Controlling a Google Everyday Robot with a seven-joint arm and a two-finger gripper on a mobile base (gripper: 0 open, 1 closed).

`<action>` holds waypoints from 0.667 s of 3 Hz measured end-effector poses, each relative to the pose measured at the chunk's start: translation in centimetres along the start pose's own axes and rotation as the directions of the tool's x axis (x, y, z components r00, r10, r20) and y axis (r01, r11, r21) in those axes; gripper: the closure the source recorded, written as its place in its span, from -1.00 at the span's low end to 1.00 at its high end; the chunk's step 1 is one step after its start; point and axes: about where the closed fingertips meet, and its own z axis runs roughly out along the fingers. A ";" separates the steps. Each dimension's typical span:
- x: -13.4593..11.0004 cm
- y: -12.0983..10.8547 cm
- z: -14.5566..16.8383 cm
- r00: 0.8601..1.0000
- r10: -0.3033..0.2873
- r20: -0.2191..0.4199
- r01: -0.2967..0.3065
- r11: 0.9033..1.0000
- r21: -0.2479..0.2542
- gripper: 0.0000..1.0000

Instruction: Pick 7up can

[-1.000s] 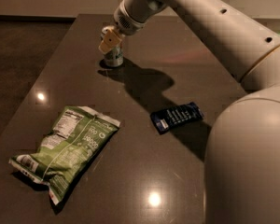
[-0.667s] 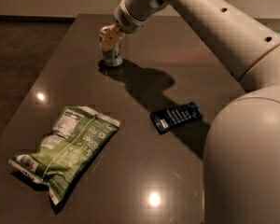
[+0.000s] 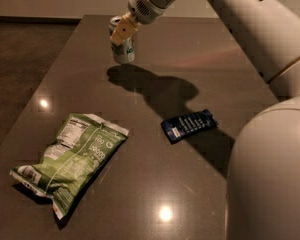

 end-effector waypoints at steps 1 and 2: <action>-1.3 1.8 -3.6 0.996 -0.086 0.019 0.086 0.996 -0.031 1.00; -2.7 4.0 -7.1 0.981 -0.188 0.046 0.191 0.980 -0.062 1.00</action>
Offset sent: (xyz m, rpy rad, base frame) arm -0.0816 -0.0181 0.1078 -0.0119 -0.1412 0.2766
